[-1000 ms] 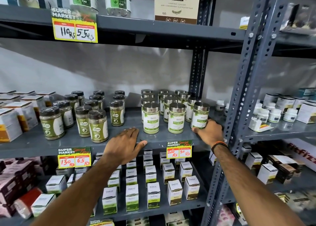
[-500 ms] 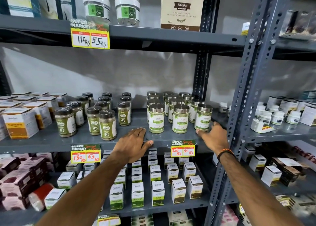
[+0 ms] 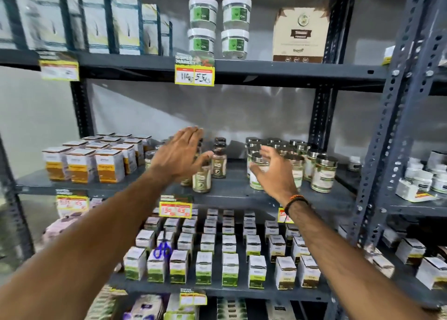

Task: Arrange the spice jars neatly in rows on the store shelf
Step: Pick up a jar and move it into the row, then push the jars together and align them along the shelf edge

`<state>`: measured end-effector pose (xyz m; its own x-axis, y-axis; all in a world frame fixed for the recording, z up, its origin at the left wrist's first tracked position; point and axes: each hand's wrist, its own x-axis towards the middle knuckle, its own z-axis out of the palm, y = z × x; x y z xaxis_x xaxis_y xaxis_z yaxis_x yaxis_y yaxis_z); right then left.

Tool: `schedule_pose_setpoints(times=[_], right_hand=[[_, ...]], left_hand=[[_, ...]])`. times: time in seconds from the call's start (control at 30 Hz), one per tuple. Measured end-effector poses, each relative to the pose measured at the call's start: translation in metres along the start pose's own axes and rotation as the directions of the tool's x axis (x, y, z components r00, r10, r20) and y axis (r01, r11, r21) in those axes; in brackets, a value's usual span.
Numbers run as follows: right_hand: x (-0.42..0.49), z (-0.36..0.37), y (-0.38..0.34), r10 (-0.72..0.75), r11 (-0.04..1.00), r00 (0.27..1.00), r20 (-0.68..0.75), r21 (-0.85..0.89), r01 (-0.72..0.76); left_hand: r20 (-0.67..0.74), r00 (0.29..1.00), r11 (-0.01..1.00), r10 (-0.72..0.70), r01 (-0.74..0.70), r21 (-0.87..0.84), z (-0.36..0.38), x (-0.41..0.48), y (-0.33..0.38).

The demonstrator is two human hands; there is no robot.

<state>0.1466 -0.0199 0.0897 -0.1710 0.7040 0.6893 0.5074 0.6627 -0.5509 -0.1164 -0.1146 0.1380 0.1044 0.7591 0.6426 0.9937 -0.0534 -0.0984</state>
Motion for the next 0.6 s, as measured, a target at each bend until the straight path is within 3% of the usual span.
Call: schedule_pose_setpoints(times=[0.17,0.33,0.6], right_hand=[[0.006,0.055,-0.034,-0.029,0.994,0.995,0.094,0.106,0.019],[0.002,0.109,-0.046,-0.014,0.998,0.989,0.148,0.062,0.005],[-0.01,0.159,-0.032,0.111,0.993,0.973,0.2,0.007,-0.115]], left_hand=[[-0.011,0.994,0.993,-0.11,0.11,0.045,-0.013,-0.034,-0.074],[0.031,0.985,0.981,-0.171,0.167,0.098,0.003,-0.068,-0.13],[0.248,0.93,0.962,-0.272,0.267,0.054,0.066,-0.098,-0.167]])
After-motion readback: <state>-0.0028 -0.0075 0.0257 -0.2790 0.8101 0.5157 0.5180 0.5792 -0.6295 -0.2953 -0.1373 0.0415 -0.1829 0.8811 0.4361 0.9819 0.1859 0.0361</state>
